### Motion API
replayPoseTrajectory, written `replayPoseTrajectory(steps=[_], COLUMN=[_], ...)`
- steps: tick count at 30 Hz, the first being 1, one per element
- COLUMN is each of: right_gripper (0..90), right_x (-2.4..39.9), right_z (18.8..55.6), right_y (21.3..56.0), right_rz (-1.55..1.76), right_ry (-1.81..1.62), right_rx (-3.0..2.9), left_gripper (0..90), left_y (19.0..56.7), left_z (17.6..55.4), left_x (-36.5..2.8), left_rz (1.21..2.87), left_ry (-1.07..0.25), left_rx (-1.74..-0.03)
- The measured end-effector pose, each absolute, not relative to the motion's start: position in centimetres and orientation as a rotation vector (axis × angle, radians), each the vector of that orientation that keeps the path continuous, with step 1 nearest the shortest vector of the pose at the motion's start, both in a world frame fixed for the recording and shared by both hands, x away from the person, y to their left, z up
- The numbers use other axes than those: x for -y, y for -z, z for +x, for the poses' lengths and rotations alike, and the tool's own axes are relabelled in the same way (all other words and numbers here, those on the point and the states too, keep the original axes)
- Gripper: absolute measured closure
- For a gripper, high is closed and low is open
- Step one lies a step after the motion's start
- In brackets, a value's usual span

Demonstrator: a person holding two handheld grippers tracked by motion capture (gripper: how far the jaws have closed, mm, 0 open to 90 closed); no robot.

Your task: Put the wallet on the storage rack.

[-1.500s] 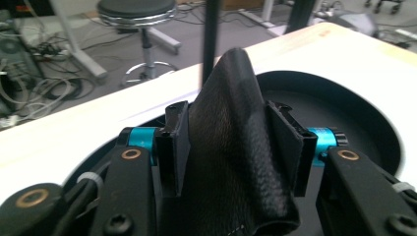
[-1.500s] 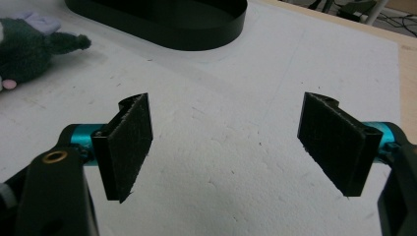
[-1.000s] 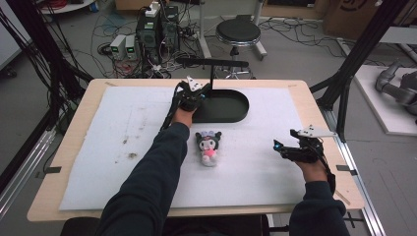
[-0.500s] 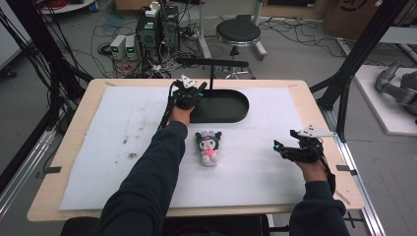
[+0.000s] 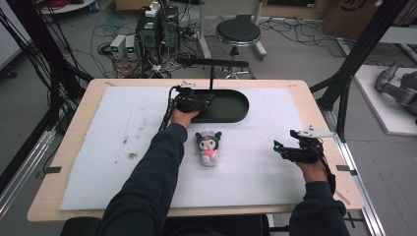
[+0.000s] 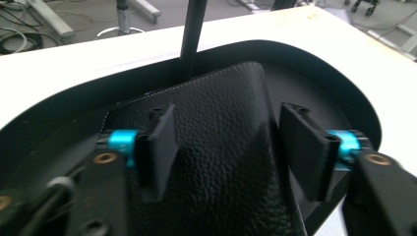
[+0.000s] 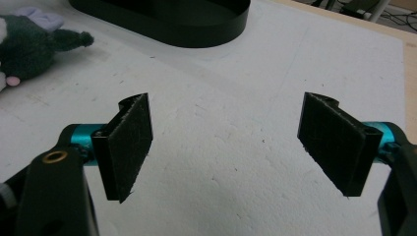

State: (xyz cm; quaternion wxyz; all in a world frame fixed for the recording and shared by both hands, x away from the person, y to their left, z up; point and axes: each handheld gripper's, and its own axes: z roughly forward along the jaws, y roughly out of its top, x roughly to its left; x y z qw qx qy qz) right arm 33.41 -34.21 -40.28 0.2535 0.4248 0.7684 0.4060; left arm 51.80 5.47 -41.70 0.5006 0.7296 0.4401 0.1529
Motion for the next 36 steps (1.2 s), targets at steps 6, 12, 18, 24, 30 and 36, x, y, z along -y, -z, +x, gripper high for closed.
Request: replayPoseTrajectory(steps=[6,12,18,24,30,36], right_gripper=[21.4,21.4,21.4,21.4,21.4,21.3], right_x=[34.2,33.8,33.4,33.5,33.5,33.3], right_z=[33.4,33.4,33.4,33.4,33.5,33.6], right_y=[40.4,40.4,40.4,40.4,40.4,40.5], right_rz=[1.154,1.142,1.137,1.135,1.139,1.142], right_ry=[-1.104,-1.098,-1.091,-1.093,-1.098,-1.089], right_rx=[-2.094,-2.104,-2.114,-2.107,-2.106,-2.107], left_gripper=[26.0,24.9,33.5,44.3,28.7,20.1], left_y=[40.2,39.5,39.3,40.0,39.0,38.1], left_z=[50.5,48.8,48.0,48.0,46.7,44.1], left_x=[-6.9,-8.5,-9.2,-8.2,-8.9,-12.0], left_rz=[1.729,1.715,1.753,1.790,1.743,1.675], left_ry=[-0.415,-0.451,-0.460,-0.441,-0.453,-0.477], left_rx=[-1.001,-0.986,-0.959,-0.949,-0.932,-0.924])
